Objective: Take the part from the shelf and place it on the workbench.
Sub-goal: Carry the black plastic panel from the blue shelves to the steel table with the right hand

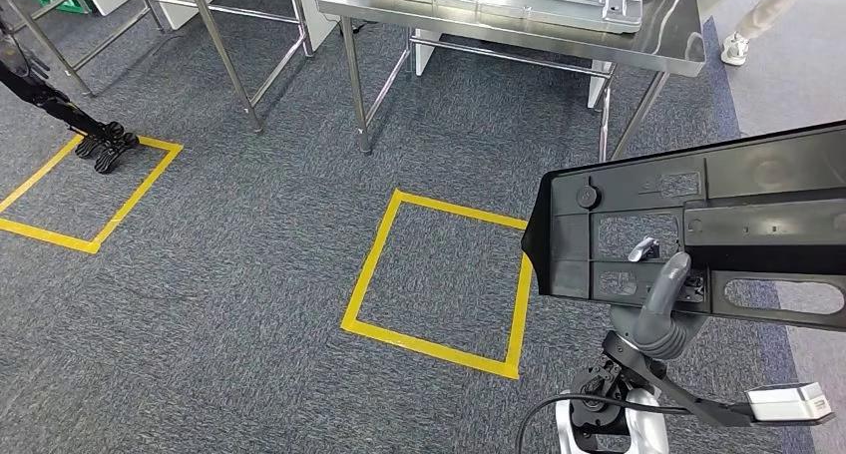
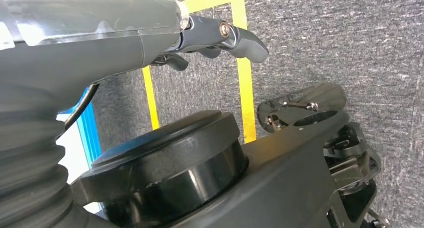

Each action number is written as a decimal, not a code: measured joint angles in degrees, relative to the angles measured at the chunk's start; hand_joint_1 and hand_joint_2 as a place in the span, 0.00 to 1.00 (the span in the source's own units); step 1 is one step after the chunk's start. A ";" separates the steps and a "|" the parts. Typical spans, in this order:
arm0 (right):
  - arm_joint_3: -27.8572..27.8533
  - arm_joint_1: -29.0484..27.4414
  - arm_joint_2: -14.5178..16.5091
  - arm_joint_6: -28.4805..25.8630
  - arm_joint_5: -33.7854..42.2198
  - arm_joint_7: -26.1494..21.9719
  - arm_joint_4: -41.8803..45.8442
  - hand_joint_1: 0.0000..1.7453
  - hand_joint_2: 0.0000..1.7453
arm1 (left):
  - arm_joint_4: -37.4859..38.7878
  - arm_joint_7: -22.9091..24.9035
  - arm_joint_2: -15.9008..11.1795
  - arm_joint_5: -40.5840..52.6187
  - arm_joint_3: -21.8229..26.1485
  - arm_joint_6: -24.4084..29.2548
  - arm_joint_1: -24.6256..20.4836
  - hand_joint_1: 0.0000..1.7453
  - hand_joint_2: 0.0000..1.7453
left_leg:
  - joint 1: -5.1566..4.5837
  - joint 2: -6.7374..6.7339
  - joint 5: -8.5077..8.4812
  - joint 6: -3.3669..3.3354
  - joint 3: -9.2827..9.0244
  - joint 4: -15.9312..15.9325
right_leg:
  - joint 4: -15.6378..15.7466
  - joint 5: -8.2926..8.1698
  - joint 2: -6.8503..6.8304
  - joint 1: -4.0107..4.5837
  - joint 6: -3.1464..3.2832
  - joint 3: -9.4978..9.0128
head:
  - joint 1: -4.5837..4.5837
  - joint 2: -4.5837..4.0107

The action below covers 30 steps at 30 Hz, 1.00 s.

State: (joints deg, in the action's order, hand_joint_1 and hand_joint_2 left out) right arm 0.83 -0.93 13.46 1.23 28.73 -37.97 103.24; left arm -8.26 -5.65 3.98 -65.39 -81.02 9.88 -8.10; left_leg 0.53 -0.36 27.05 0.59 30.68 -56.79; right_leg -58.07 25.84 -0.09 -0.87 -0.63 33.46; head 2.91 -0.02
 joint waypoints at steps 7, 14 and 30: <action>0.00 -1.26 0.07 -0.21 0.03 -0.07 0.51 1.00 1.00 | 0.01 -0.22 -0.09 -0.04 0.00 0.06 0.16 0.00 1.00 | 0.00 0.00 0.00 0.00 0.00 0.00 | 0.00 0.00 0.01 0.00 0.00 0.00 | 0.00 0.00; 0.15 -1.85 0.23 -0.16 -0.02 -0.07 0.65 1.00 1.00 | 0.04 -0.13 -0.21 -0.88 0.04 0.26 0.30 0.00 1.00 | -0.19 -0.02 -0.03 -0.70 0.00 0.24 | 0.71 -0.39 0.00 -0.42 -0.48 -0.32 | 0.00 0.00; 0.53 -2.29 0.62 -0.72 -0.47 -0.09 1.20 1.00 1.00 | 0.26 -0.61 -0.49 -1.18 0.09 0.41 0.59 0.00 1.00 | 2.08 -0.31 2.33 2.67 -2.31 0.11 | -2.16 1.08 0.57 -1.74 -0.50 1.14 | -0.08 0.00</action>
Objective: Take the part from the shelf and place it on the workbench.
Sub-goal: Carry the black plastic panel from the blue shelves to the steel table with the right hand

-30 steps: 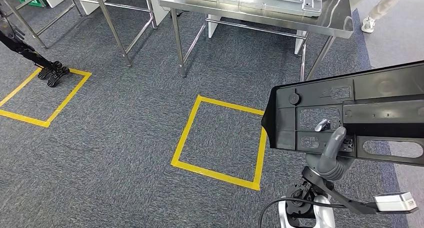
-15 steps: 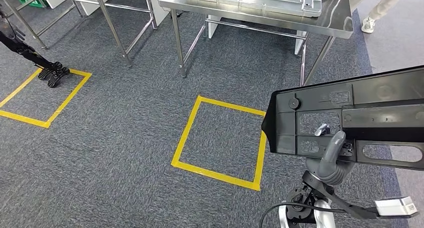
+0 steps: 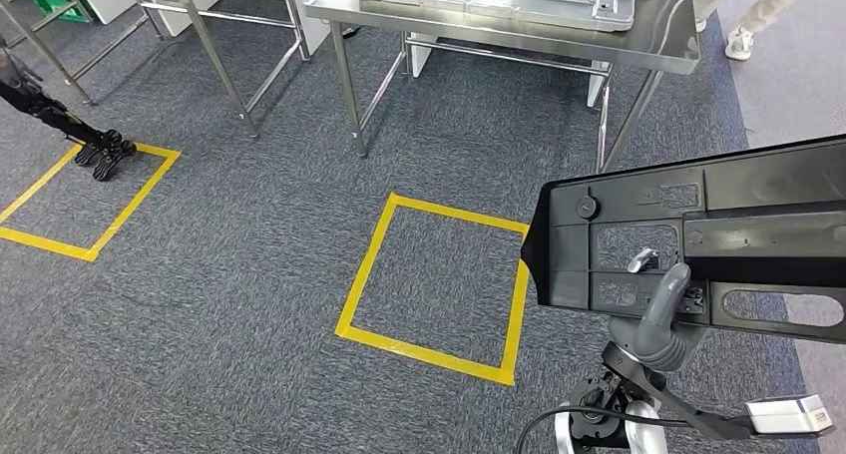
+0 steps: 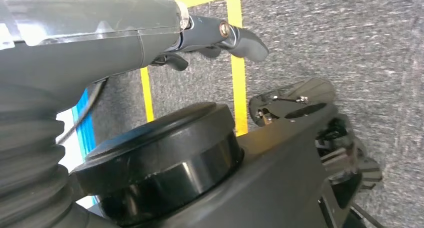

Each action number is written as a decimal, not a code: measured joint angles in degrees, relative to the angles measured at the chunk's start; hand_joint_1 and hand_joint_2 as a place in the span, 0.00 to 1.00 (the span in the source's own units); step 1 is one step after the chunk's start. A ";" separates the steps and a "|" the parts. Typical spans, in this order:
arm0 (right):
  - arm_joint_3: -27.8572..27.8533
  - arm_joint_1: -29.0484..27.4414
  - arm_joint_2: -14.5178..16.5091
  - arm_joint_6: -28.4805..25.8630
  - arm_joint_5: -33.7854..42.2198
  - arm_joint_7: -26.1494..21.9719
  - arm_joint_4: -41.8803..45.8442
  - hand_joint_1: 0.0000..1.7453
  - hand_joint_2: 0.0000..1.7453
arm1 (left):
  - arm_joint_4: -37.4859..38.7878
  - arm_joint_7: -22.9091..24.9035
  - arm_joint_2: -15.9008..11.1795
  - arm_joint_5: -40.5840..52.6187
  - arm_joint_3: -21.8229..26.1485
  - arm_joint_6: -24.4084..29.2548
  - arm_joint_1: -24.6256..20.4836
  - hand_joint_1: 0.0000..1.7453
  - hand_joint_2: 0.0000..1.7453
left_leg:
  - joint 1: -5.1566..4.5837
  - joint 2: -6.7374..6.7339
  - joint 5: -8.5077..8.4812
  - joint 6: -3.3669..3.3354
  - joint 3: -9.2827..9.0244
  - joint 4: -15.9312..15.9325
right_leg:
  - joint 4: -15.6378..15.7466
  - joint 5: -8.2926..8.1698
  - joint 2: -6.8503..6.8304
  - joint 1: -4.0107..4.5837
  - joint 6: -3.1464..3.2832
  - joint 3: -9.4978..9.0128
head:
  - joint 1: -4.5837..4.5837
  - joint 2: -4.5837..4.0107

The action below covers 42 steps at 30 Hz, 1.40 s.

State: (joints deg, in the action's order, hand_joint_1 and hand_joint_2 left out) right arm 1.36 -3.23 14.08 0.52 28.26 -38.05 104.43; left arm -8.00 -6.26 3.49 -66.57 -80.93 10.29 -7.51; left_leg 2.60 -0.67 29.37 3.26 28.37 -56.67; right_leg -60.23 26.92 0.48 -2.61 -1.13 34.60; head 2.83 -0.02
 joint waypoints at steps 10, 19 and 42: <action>0.14 0.35 0.32 -0.06 -0.31 0.03 0.10 1.00 1.00 | 0.01 0.52 -0.05 0.76 -0.07 -0.04 -0.77 0.00 1.00 | -2.49 0.36 -1.09 -4.13 9.04 -11.37 | 0.24 2.78 0.50 2.39 2.67 -3.55 | 0.00 0.00; -0.80 0.07 0.26 -0.08 0.61 0.08 1.09 1.00 1.00 | 0.04 2.06 -0.21 2.30 -1.36 0.06 -0.98 0.00 1.00 | -3.06 0.10 -4.07 -5.81 2.57 1.70 | -1.56 4.92 0.36 2.23 0.46 -3.20 | -0.01 0.00; -2.42 3.11 0.05 0.92 1.51 0.38 -2.26 1.00 1.00 | 0.05 3.92 -0.23 1.56 -1.79 0.99 -1.97 0.00 1.00 | -2.99 2.31 -2.19 -3.57 4.99 -5.08 | 2.05 -1.25 4.39 2.59 2.85 -1.04 | 0.01 0.00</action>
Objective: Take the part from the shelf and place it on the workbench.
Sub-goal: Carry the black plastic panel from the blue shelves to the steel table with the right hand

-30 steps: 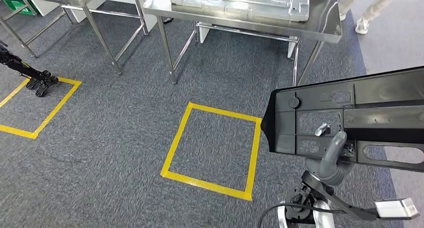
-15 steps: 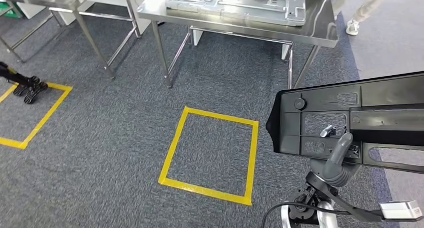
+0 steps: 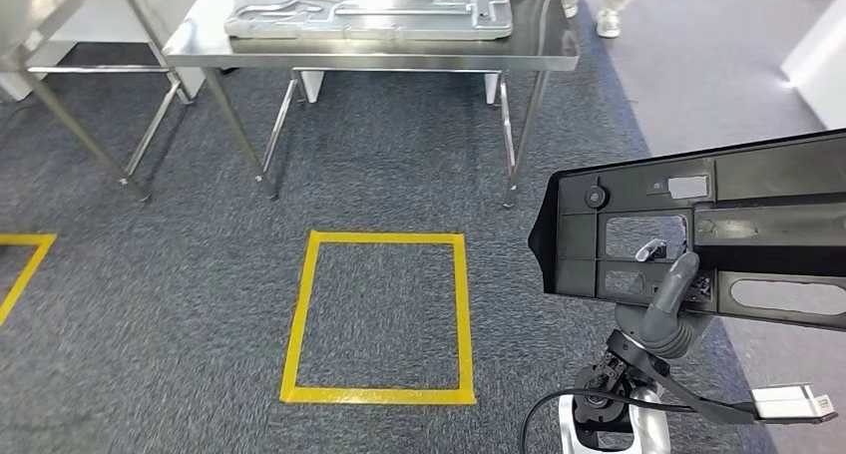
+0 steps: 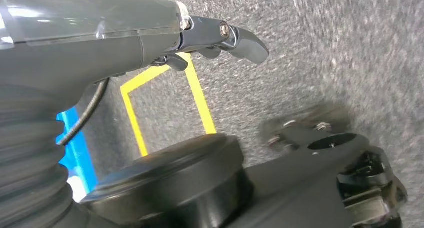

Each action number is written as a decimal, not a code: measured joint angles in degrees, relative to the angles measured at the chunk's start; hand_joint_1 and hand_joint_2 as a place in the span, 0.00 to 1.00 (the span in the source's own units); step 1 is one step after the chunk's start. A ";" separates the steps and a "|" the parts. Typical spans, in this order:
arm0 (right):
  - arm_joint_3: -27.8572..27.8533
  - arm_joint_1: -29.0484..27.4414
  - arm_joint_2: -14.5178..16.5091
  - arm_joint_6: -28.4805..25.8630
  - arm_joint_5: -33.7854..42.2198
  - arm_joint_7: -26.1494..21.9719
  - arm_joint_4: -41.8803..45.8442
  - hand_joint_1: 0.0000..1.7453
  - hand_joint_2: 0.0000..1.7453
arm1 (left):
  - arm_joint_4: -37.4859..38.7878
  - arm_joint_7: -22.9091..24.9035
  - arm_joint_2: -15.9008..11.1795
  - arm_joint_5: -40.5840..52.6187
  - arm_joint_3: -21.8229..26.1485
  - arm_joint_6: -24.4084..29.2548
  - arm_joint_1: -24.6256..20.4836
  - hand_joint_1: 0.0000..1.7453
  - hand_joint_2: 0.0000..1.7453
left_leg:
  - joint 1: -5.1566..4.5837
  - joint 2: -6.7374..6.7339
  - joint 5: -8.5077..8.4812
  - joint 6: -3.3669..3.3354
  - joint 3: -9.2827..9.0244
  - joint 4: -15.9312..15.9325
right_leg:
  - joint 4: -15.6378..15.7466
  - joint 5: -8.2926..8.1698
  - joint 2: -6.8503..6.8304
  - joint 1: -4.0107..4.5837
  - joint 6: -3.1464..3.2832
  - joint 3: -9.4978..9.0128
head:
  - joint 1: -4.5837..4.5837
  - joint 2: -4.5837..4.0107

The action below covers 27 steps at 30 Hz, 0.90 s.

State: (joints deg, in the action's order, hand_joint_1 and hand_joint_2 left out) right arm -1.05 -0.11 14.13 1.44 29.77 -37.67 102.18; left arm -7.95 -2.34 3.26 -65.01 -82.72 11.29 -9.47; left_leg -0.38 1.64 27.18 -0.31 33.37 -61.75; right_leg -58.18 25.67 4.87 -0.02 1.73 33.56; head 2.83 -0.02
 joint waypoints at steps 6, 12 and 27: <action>0.01 -0.17 -0.05 -0.75 -1.29 0.27 -0.02 1.00 1.00 | 0.02 0.48 -0.03 -0.36 -0.41 0.97 -0.38 0.00 1.00 | 0.23 0.70 -0.92 -1.70 -2.11 5.26 | -1.21 1.00 -0.83 0.06 -1.90 0.76 | 0.00 0.00; 0.61 -0.80 -0.42 -2.06 -1.81 0.18 -0.43 1.00 1.00 | 0.02 1.22 -0.37 0.13 -1.17 2.14 -0.19 0.00 1.00 | 0.28 -0.78 -0.40 -2.14 -2.82 5.60 | -15.03 5.32 -4.48 -0.61 -2.96 8.69 | -0.01 0.00; 4.00 -0.47 -2.15 -4.72 -1.38 0.04 -2.36 1.00 1.00 | 0.04 0.56 -0.73 -0.94 -1.56 4.74 -0.79 0.00 1.00 | 0.67 -1.63 5.77 1.55 6.49 -12.28 | 1.04 2.99 -4.60 -0.86 -0.54 -3.38 | 0.08 0.00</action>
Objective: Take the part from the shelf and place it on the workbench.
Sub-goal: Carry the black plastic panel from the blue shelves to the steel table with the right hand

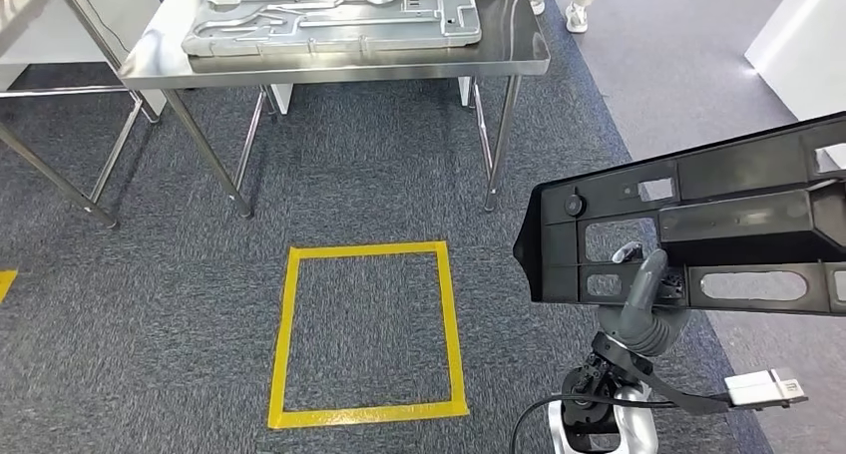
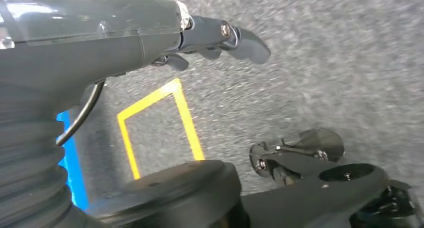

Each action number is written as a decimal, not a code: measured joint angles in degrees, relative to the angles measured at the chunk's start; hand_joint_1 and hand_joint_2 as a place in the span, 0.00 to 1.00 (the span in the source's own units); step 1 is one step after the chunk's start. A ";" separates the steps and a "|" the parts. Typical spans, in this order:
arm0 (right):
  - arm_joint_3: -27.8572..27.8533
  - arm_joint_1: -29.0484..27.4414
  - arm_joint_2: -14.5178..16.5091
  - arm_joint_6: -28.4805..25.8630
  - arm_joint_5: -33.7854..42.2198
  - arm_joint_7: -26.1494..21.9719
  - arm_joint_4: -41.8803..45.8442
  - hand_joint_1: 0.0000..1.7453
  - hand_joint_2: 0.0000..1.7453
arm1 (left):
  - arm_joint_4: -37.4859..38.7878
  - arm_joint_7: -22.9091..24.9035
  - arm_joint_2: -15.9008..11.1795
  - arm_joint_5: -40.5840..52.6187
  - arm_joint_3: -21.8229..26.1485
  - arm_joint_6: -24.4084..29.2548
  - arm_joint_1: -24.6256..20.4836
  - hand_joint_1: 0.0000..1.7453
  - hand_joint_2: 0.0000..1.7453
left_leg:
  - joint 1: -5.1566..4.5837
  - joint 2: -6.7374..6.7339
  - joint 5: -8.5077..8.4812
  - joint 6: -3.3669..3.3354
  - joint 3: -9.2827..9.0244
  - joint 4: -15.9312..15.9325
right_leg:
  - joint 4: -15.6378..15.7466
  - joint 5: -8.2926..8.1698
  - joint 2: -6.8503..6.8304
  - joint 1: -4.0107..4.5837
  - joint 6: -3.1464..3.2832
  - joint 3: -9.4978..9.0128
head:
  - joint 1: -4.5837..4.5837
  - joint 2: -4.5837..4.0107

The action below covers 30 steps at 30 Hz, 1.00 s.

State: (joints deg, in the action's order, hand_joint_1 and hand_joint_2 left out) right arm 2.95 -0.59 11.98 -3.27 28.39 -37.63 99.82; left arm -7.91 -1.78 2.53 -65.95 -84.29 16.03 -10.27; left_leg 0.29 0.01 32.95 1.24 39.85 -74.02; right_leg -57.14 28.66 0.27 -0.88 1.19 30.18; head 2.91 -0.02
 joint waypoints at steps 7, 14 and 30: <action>1.44 -0.05 -0.78 -1.02 -0.22 1.20 -0.62 1.00 1.00 | 0.00 -1.20 0.37 0.78 -0.96 -0.26 0.57 0.00 1.00 | -0.63 0.04 -7.37 -2.30 -5.92 15.58 | 0.35 2.82 0.53 0.11 -2.05 -4.12 | -0.01 0.00; 2.15 -1.05 -1.96 -0.27 1.26 1.83 -0.78 1.00 1.00 | 0.00 -0.75 0.79 0.69 -1.08 0.15 1.53 0.00 1.00 | -0.13 0.38 -3.78 -3.85 -13.96 19.96 | -15.87 4.74 -0.03 0.11 -3.41 8.97 | -0.04 0.00; 4.31 2.13 -2.72 1.05 -1.18 3.86 -5.27 1.00 1.00 | 0.00 -1.54 0.18 -5.71 1.06 3.28 2.44 0.00 1.00 | -0.08 0.27 8.18 -0.27 -6.00 1.41 | 0.15 -2.40 0.12 0.23 0.07 1.80 | -0.01 0.00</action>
State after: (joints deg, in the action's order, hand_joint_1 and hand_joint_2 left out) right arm 7.26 1.54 9.27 -2.22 27.20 -33.77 94.55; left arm -7.91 -3.32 2.70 -71.66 -83.23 19.32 -7.83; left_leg 0.21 0.28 41.13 0.97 33.86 -72.61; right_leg -56.99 26.26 0.39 -0.65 1.26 31.98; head 2.90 -0.02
